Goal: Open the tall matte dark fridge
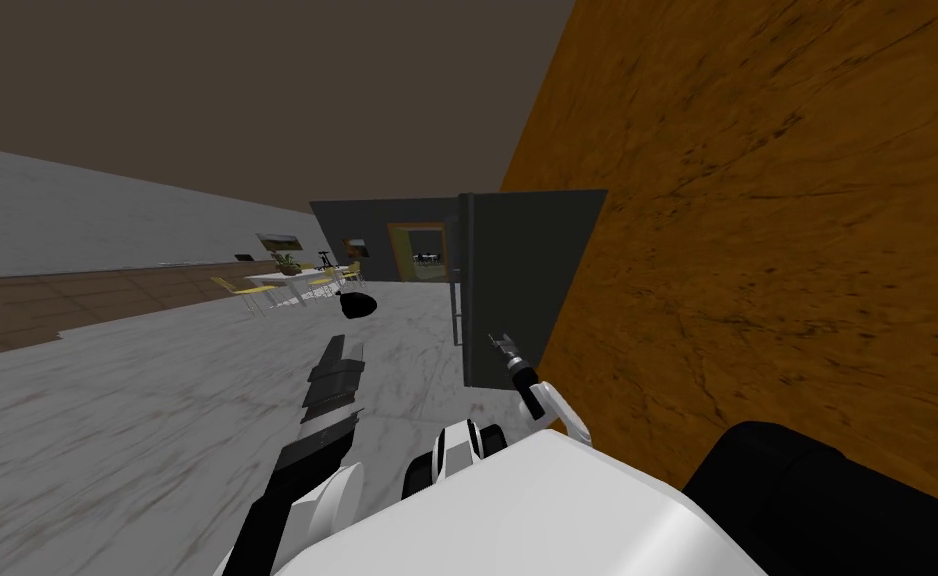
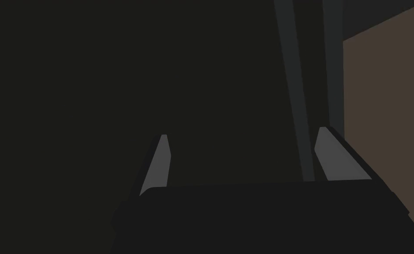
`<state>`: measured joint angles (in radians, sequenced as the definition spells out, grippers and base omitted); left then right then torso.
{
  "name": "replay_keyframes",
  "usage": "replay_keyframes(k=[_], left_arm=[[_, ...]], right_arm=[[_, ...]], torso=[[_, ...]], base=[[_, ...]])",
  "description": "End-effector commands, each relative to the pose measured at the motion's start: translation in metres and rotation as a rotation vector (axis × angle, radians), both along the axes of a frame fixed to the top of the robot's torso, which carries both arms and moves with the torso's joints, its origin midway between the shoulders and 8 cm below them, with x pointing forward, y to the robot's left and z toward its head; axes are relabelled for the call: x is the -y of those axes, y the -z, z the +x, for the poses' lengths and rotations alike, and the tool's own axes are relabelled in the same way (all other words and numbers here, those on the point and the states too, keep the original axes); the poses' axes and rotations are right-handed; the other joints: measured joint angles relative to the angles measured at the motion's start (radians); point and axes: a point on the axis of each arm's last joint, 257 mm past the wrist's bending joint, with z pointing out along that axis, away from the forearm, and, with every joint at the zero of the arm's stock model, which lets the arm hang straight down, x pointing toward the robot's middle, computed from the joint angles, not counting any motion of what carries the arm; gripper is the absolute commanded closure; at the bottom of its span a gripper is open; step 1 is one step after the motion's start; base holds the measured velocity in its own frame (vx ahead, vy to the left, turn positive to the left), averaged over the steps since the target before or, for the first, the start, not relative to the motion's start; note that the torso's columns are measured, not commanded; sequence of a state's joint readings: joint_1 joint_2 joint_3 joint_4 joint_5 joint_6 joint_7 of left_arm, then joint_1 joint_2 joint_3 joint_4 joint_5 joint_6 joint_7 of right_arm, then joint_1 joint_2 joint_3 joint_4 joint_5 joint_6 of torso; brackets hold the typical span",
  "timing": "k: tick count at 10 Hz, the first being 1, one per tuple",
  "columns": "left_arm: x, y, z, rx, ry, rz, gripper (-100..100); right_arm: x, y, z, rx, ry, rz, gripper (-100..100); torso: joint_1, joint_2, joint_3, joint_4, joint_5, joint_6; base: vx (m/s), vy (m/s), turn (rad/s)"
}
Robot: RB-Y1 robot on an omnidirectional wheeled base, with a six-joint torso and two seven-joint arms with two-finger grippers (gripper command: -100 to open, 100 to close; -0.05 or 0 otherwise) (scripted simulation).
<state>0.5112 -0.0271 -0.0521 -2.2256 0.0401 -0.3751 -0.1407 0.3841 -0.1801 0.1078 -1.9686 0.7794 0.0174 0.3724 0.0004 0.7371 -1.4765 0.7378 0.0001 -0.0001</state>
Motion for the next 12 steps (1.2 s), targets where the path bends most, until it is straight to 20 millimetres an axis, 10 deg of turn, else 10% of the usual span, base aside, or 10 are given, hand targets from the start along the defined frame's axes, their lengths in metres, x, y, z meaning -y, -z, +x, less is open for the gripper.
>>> replay_keyframes(k=[1, 12], left_arm=[[0.0, 0.0, 0.0, 0.0, 0.0, 0.0, 0], [0.0, 0.0, 0.0, 0.0, 0.0, 0.0, 0]], right_arm=[[0.0, 0.007, 0.001, -0.017, 0.012, -0.072, -100], [0.019, 0.073, 0.006, -0.173, 0.088, -0.498, -100]], torso=[[0.0, 0.001, 0.0, 0.0, 0.0, 0.0], [-0.001, 0.001, 0.0, 0.0, 0.0, 0.0]], base=[[0.022, 0.013, -0.003], [0.044, 0.019, 0.063]])
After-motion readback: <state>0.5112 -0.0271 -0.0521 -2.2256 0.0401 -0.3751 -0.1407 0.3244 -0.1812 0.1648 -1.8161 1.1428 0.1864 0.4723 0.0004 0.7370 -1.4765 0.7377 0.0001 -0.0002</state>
